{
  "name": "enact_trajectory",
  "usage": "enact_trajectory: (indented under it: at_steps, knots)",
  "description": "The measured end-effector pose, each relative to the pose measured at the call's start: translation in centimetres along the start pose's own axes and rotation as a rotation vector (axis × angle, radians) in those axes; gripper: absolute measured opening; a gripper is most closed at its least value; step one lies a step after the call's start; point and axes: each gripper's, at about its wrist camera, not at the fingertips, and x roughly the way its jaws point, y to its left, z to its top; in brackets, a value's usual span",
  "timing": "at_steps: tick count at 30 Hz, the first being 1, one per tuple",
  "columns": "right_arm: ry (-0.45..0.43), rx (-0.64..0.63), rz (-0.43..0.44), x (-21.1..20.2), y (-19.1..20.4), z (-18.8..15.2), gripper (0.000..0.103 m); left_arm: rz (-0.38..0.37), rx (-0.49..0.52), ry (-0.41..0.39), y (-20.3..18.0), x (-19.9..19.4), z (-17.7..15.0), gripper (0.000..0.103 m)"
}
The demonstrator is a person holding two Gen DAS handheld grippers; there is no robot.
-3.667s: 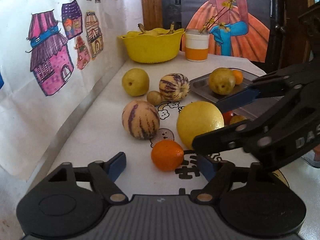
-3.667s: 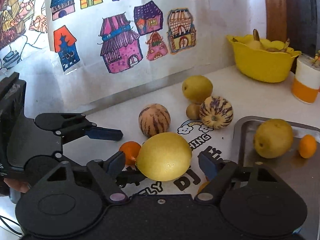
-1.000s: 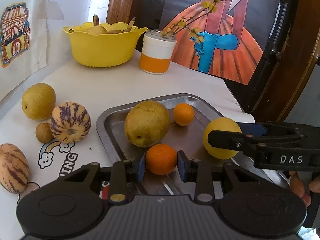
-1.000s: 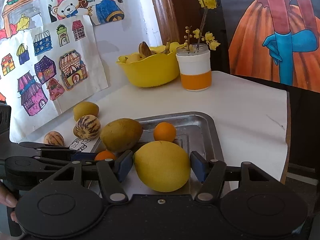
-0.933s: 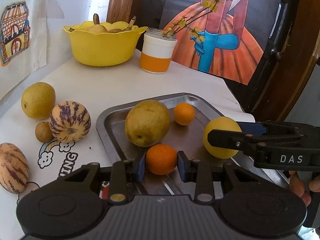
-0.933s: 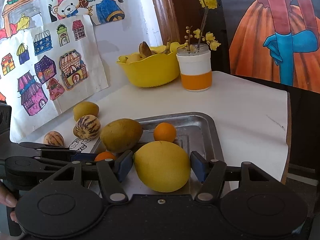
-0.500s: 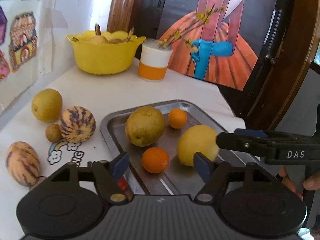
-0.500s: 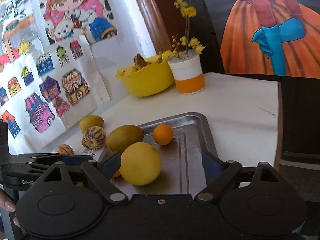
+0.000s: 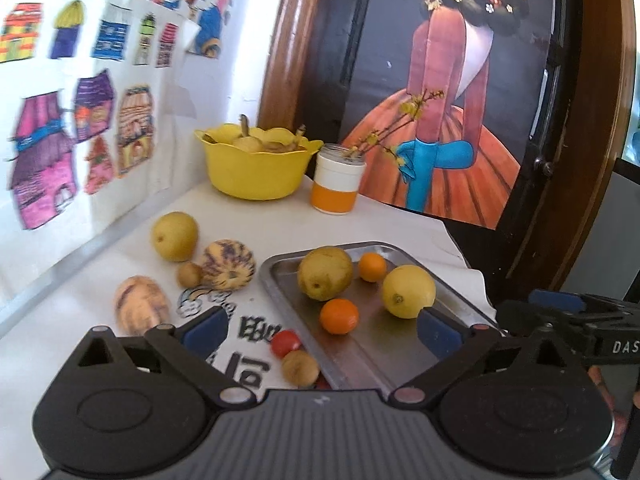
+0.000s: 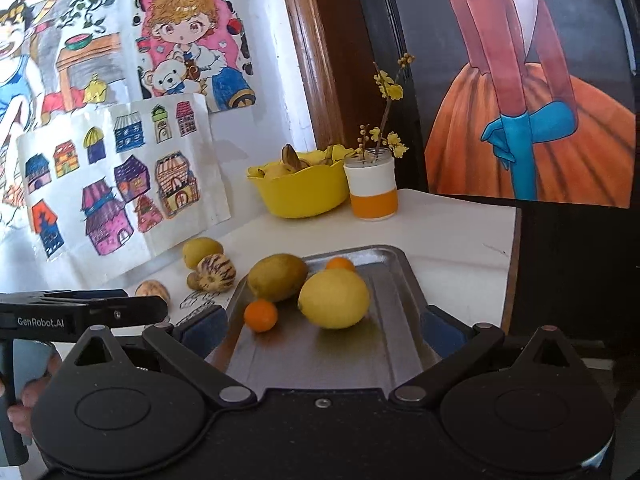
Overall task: Organize fruits
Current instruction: 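Lift both open tools away from the tray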
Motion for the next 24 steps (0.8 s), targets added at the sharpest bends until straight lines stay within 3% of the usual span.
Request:
enact_trajectory:
  at_steps: [12,24]
  knots:
    - [0.036,-0.053,-0.026,-4.7,5.6,-2.5,0.102,0.083,-0.036,0.005,2.6,-5.9,-3.8,0.102]
    - [0.157,-0.081,0.03,-4.7,10.7,-5.4,0.102,0.18,-0.108,0.063,6.2,-9.2,-7.3,0.102]
